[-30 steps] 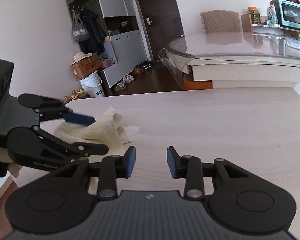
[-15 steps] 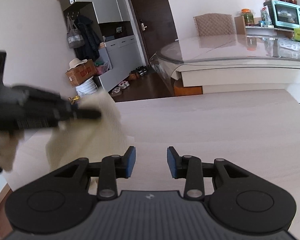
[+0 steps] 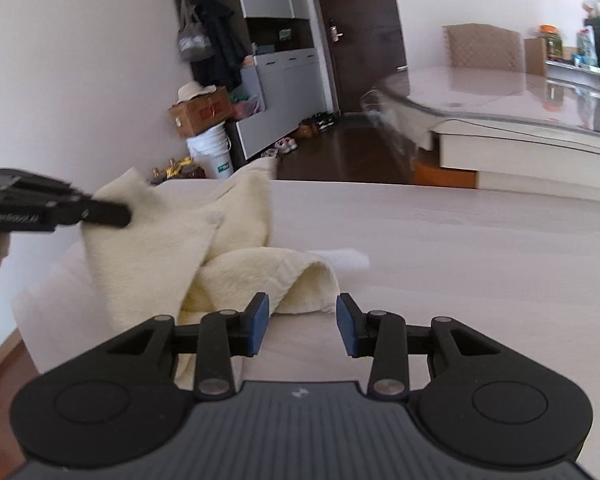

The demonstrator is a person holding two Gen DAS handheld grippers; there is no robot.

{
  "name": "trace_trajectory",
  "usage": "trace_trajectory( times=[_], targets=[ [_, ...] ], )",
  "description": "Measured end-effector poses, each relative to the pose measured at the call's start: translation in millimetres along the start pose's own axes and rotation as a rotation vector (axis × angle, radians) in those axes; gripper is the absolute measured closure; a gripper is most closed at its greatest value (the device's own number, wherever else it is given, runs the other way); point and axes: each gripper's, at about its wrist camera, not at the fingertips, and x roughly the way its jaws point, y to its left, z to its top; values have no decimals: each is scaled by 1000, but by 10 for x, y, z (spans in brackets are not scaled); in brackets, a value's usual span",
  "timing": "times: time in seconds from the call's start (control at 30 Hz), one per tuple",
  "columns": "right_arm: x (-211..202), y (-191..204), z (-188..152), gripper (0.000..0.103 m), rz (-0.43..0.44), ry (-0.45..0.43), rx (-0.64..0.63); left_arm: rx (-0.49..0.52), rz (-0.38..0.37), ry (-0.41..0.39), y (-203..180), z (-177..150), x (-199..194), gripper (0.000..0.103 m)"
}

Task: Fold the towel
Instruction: 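Grasp another towel corner with the left gripper while the right gripper holds its corner, then pull the towel corners apart with both grippers to spread it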

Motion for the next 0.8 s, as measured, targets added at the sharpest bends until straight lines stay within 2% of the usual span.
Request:
trace_trajectory(
  times=[0.1, 0.2, 0.23, 0.27, 0.4, 0.5, 0.53, 0.6, 0.67, 0.8],
  targets=[
    [139, 56, 71, 61, 46, 13, 18, -45, -3, 4, 118, -100, -26, 99],
    [283, 137, 94, 64, 61, 50, 0, -56, -8, 1, 153, -147, -46, 99],
    [314, 143, 93, 87, 63, 57, 4, -56, -8, 1, 152, -158, -40, 99],
    [340, 128, 95, 101, 73, 64, 23, -54, -8, 2, 147, -165, -27, 99],
    [183, 32, 121, 102, 26, 24, 27, -52, -14, -5, 147, -163, 41, 99],
    [-27, -175, 209, 102, -98, -30, 8, -38, -20, -9, 112, -117, 106, 99],
    [-55, -211, 225, 102, -101, -30, 15, -34, -24, -10, 97, -108, 119, 99],
    [-115, -355, 273, 96, -55, -12, 77, -27, -27, -10, 73, -99, 135, 99],
    [-103, -319, 259, 86, -10, -4, 76, -25, -24, -9, 63, -106, 135, 99],
    [69, -10, 212, 86, 96, 29, 4, -43, -2, 14, 97, -198, 79, 99]
  ],
)
